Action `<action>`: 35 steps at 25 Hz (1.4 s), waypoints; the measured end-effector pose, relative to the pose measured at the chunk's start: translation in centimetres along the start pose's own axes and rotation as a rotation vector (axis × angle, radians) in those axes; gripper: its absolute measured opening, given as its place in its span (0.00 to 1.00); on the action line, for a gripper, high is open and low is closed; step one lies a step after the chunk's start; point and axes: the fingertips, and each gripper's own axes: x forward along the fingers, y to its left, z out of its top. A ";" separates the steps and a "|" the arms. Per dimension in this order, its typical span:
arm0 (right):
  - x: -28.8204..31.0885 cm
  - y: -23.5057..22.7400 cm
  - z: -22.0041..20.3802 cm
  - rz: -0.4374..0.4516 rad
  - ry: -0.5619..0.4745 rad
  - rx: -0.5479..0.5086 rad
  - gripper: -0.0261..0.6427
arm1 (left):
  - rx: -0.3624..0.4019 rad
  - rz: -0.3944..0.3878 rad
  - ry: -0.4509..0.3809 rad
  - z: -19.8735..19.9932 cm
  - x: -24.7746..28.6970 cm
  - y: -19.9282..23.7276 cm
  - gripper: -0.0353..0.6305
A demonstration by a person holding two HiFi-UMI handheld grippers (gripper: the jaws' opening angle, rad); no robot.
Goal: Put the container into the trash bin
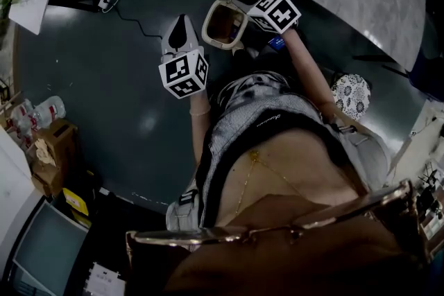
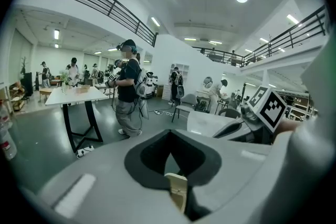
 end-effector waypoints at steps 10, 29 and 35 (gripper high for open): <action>-3.7 1.8 2.0 0.031 -0.127 -0.012 0.08 | 0.027 -0.090 -0.006 0.3 0.8 -3.6 0.06; -10.2 2.6 3.3 -0.034 -0.319 0.017 0.08 | 0.105 -0.274 -0.075 3.1 1.6 -11.7 0.05; -10.7 2.3 3.0 -0.049 -0.319 0.025 0.08 | 0.113 -0.294 -0.075 3.1 2.0 -12.4 0.06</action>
